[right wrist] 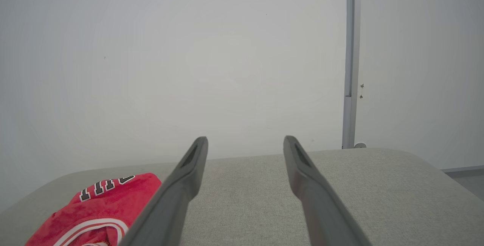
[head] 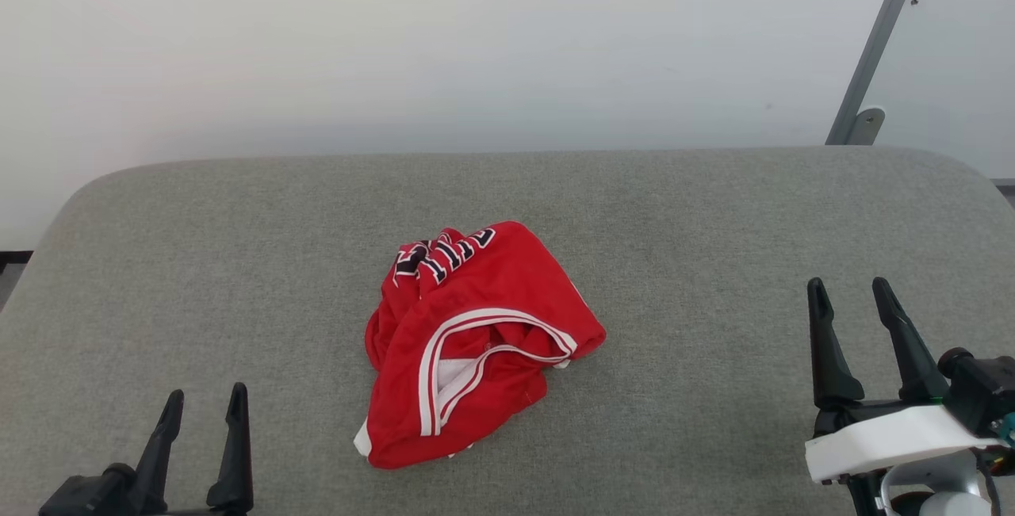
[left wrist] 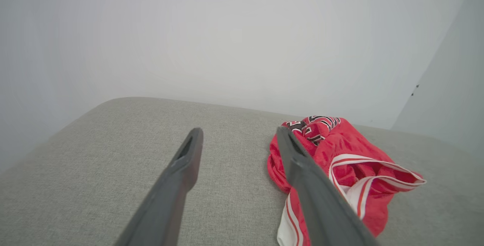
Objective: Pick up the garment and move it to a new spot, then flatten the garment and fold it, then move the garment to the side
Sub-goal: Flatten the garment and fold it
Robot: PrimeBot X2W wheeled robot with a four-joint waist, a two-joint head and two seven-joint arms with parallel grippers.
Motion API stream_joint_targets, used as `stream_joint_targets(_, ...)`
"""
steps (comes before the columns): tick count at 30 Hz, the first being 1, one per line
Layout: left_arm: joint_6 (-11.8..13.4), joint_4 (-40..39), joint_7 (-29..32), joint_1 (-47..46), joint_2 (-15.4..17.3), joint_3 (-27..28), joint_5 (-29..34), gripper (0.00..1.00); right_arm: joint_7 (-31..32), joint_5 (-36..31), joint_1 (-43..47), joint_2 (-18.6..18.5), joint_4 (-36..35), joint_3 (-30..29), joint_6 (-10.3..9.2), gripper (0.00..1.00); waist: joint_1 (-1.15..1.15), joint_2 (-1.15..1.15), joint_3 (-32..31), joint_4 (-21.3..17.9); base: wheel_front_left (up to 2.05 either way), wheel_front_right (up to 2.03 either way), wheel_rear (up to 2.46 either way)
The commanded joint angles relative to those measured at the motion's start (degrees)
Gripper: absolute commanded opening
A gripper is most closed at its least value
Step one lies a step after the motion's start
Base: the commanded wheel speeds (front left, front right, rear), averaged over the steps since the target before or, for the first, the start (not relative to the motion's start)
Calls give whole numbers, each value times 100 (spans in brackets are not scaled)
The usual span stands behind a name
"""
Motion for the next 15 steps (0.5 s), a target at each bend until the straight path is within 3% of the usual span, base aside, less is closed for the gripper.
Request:
stream_joint_targets(1, -44, 8, -32, 62, -33, 62, 80, 100, -25, -3, 47, 1, 1, -7, 1, 100, 0, 0, -10, 4, 0, 0, 0)
stream_joint_targets(15, -252, 135, -32, 25, -222, 171, 157, 100, 128, 16, 17, 1, 31, 170, 1, 100, 0, 0, -40, 104, 0, 0, 0)
